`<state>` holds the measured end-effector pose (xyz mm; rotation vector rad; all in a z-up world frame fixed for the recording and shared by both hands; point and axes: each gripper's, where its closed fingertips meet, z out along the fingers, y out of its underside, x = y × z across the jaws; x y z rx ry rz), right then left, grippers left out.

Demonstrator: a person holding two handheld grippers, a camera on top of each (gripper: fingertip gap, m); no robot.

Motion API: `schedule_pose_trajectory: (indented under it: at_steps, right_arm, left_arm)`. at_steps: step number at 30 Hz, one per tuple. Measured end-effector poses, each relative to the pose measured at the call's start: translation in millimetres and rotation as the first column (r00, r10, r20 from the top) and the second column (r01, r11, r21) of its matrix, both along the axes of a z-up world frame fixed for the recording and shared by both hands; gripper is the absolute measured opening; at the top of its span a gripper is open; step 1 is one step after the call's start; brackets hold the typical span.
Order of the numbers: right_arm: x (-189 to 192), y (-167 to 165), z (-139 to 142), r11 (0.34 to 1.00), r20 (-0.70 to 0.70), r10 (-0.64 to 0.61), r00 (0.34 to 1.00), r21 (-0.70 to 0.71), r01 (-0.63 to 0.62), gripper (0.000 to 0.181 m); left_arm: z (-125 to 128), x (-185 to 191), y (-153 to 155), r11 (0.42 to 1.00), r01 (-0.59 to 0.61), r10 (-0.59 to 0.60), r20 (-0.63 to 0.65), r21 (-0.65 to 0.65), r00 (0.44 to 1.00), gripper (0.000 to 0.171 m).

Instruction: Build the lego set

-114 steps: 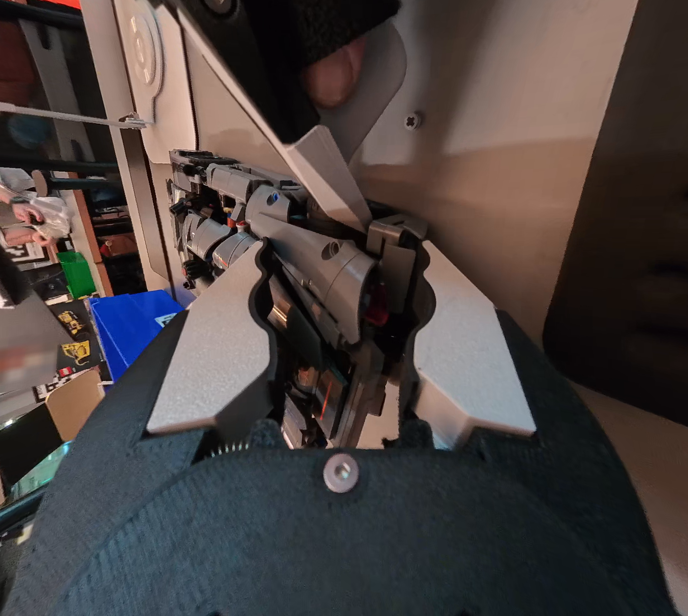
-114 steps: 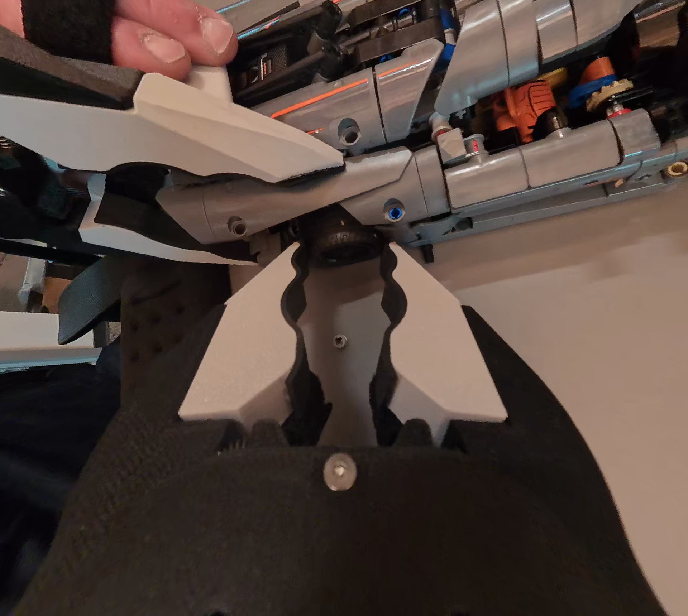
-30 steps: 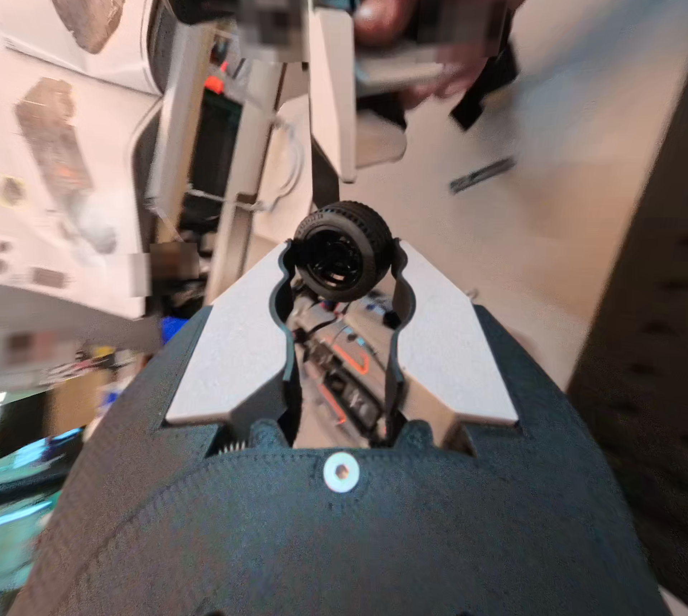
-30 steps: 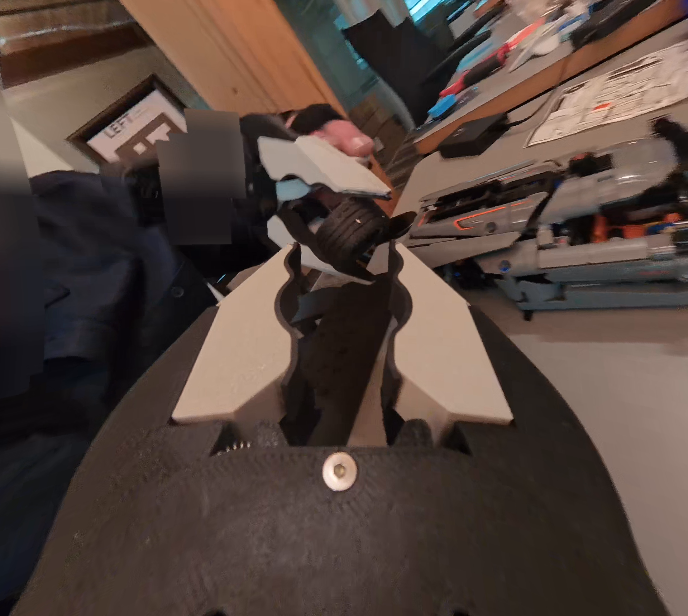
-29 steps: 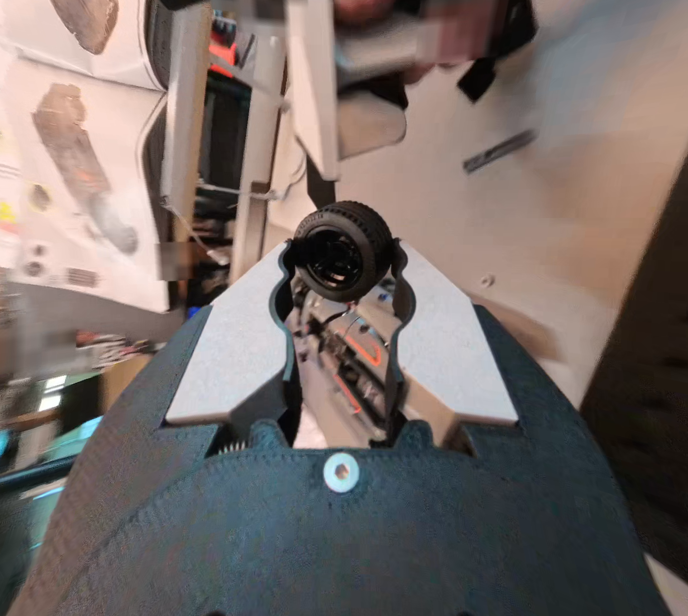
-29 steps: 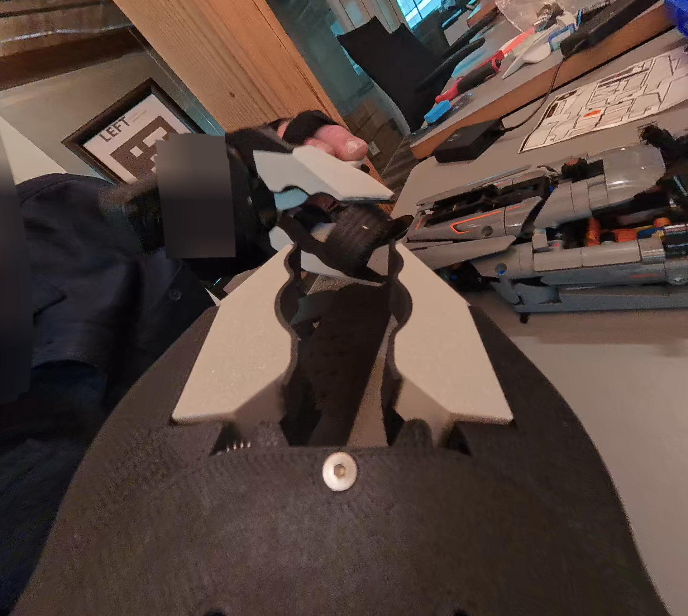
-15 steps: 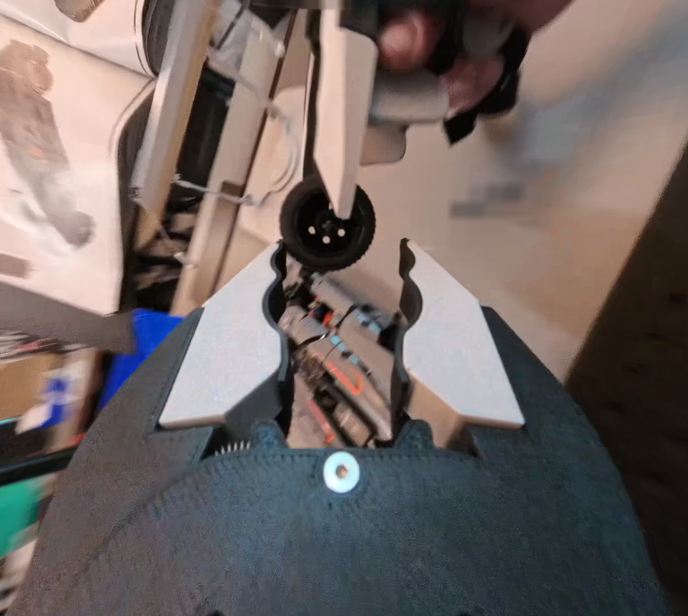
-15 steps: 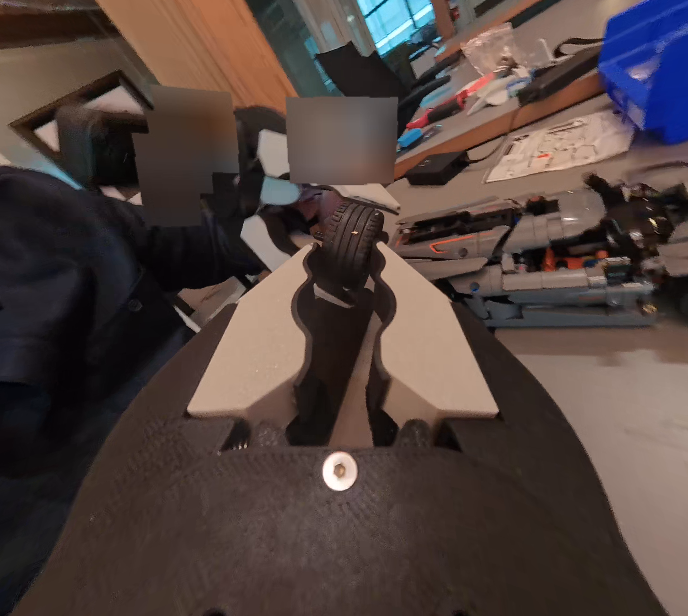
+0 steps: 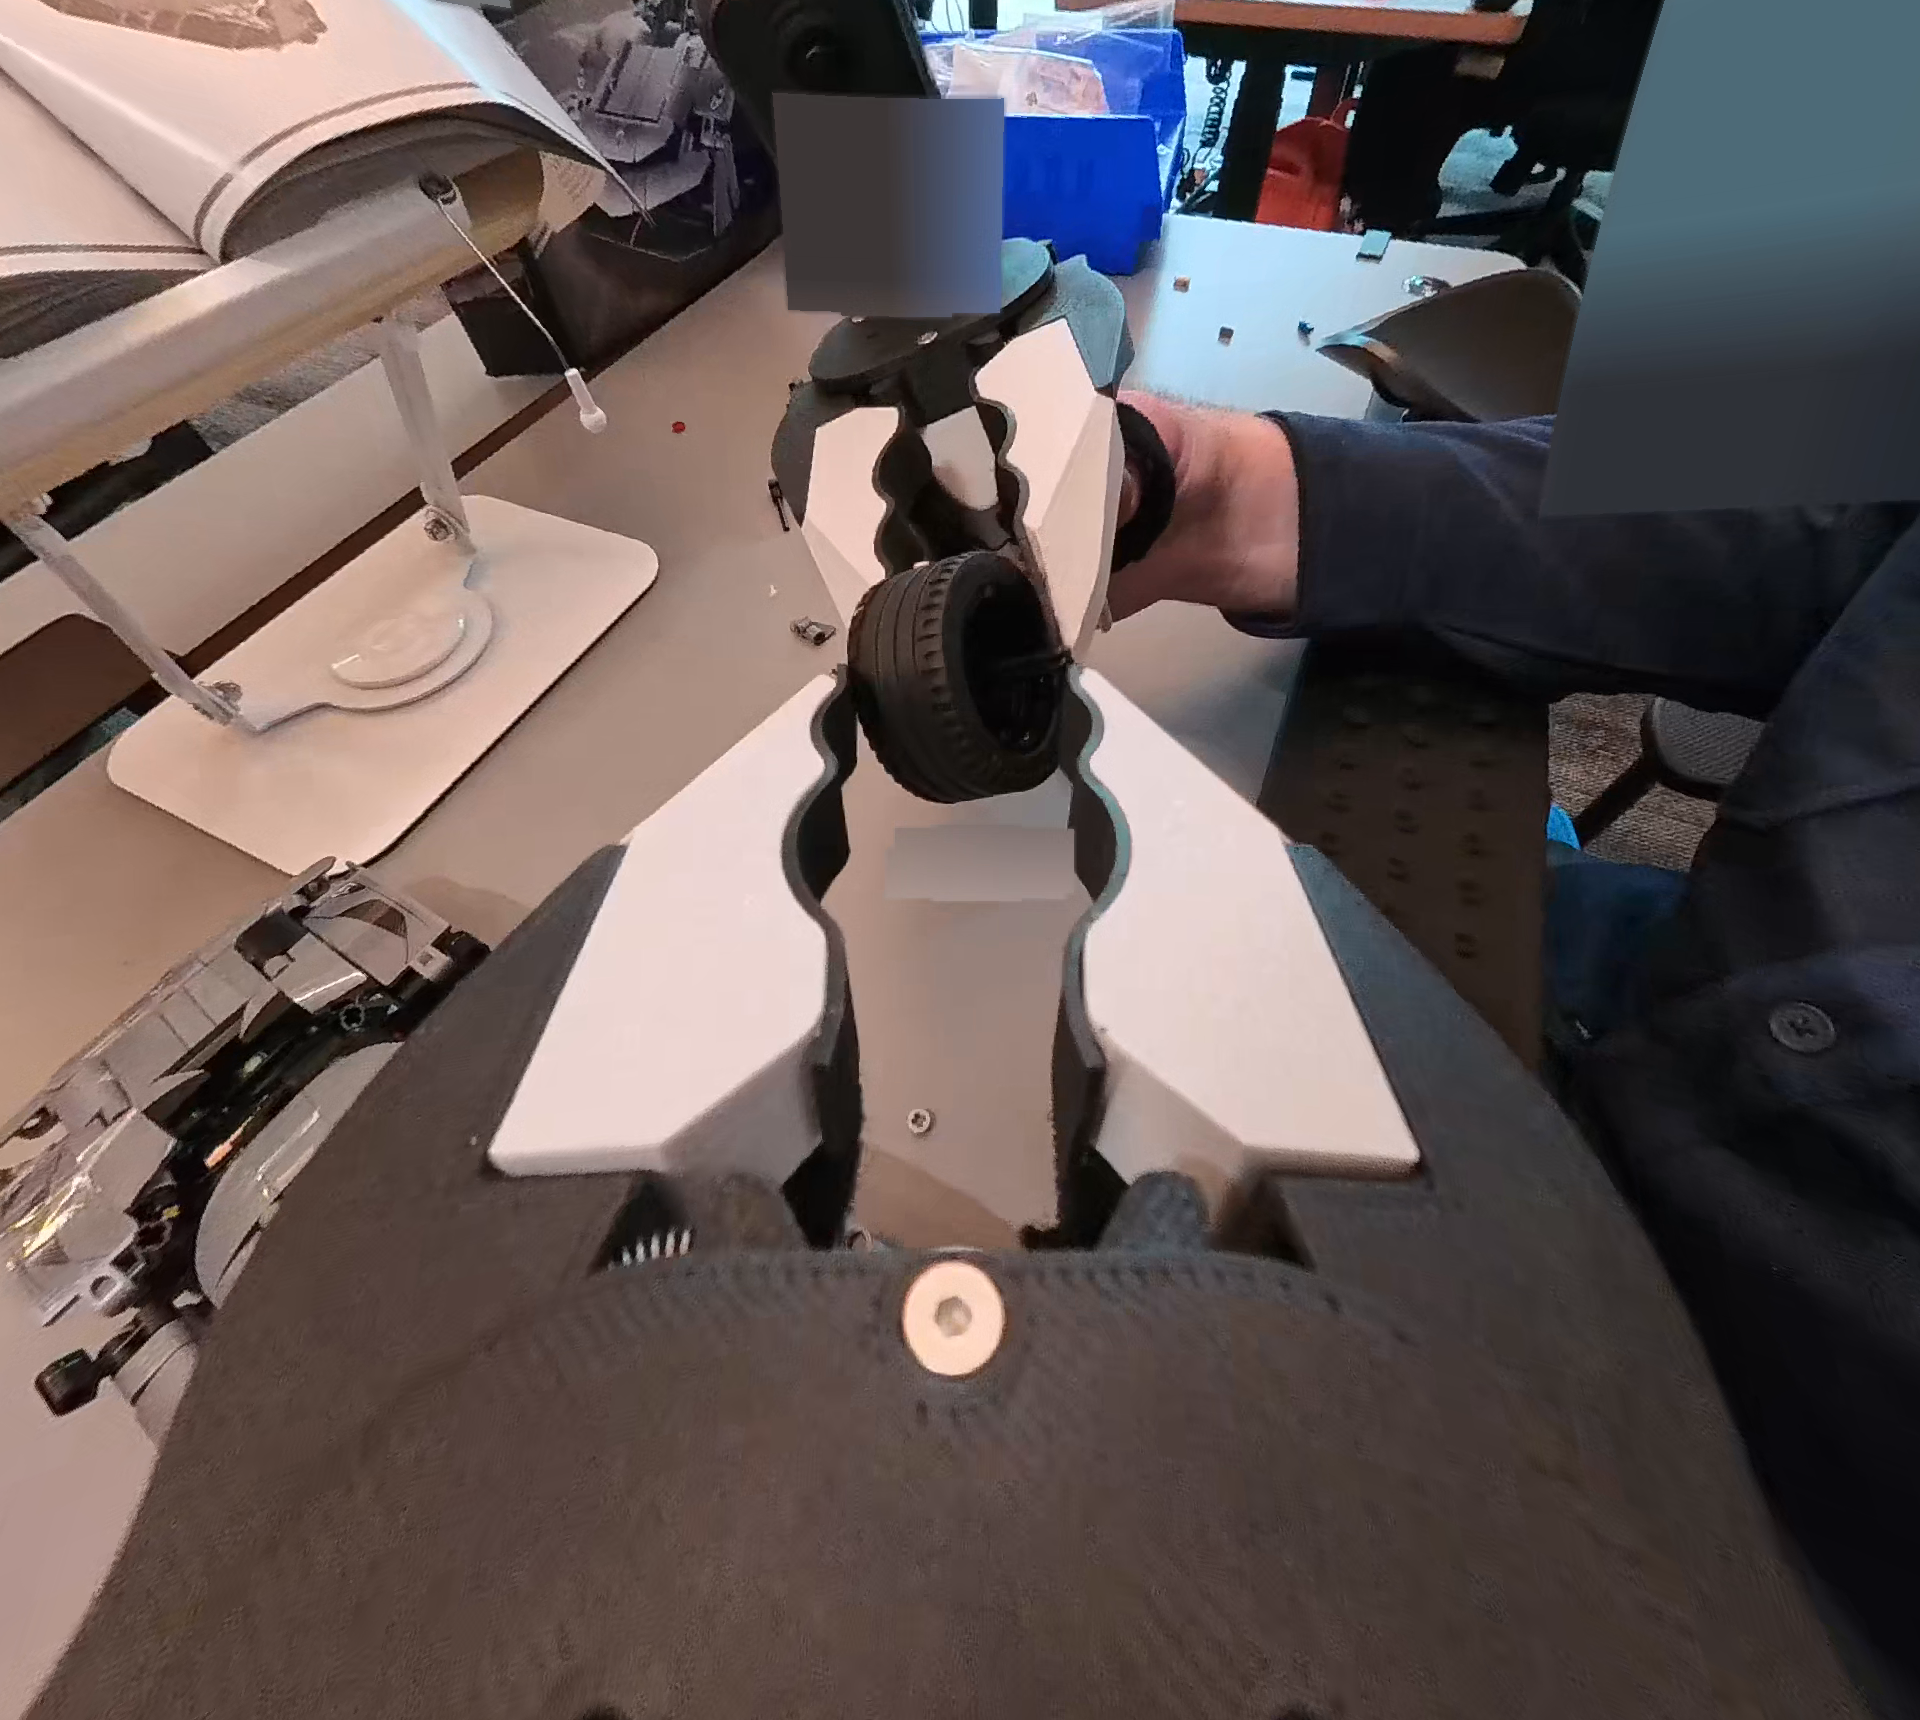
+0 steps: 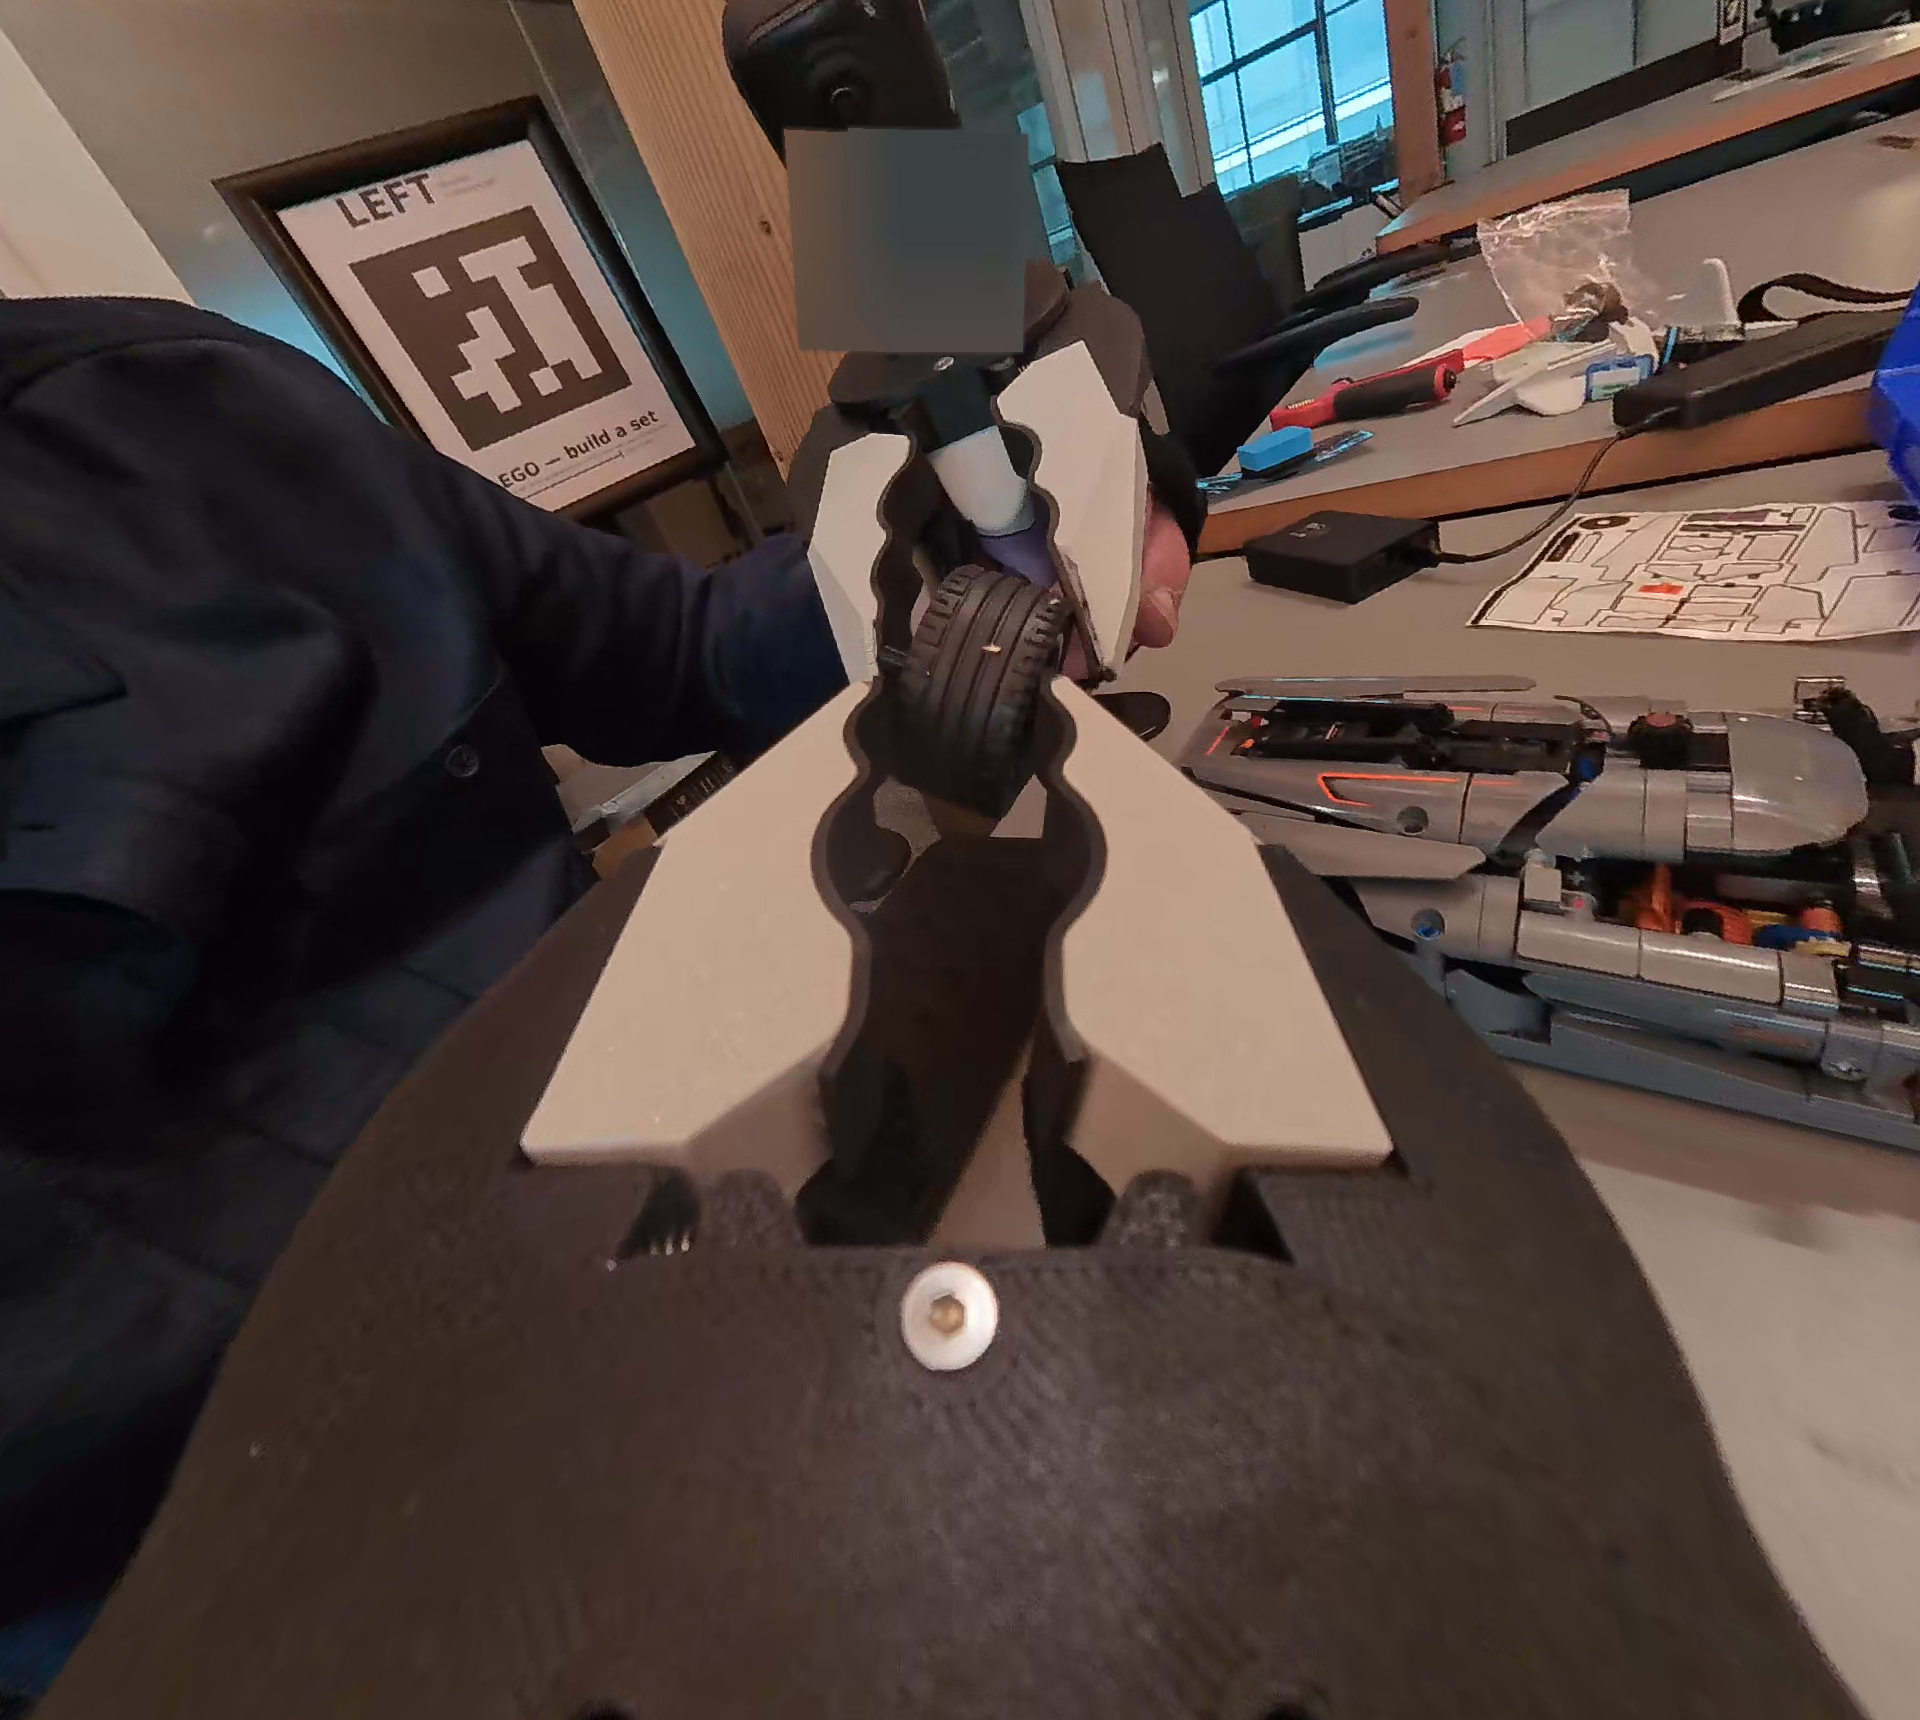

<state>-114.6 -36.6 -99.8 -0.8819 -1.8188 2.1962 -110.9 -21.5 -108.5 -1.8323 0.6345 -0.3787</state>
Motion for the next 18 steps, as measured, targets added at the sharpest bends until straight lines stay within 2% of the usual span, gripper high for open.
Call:
schedule_pose_trajectory:
  at_steps: [3, 8, 13, 15, 18]
  right_arm:
    - [-2.0, 3.4, 2.5, 0.999, -0.007, -0.035, 0.999, 0.002, 0.035, 0.025]
    - [-6.1, 6.8, 0.3, 0.995, 0.012, -0.09, 0.996, 0.044, 0.089, 0.029]
    - [-7.4, 20.2, 3.5, 0.956, -0.072, -0.229, 0.971, 0.17, 0.238, 0.03]
    - [-11.7, 22.5, 0.4, 0.897, -0.138, -0.306, 0.942, 0.289, 0.333, 0.031]
    - [-18.4, 34.0, 1.0, 0.722, -0.307, -0.43, 0.849, 0.448, 0.527, 0.024]
  left_arm:
    - [2.4, -4.6, 0.6, 0.999, -0.033, 0.034, -0.019, 0.025, 0.999, 0.026]
    - [-4.9, -12.5, 4.5, 0.992, -0.117, 0.121, -0.162, 0.037, 0.979, 0.024]
    - [-3.5, -28.7, 7.8, 0.977, -0.203, 0.211, -0.199, 0.06, 0.957, 0.023]
    - [-3.4, -30.2, 9.6, 0.973, -0.228, 0.231, -0.165, 0.039, 0.959, 0.023]
    - [-7.4, -36.9, 13.4, 0.96, -0.28, 0.278, -0.159, 0.008, 0.947, 0.022]
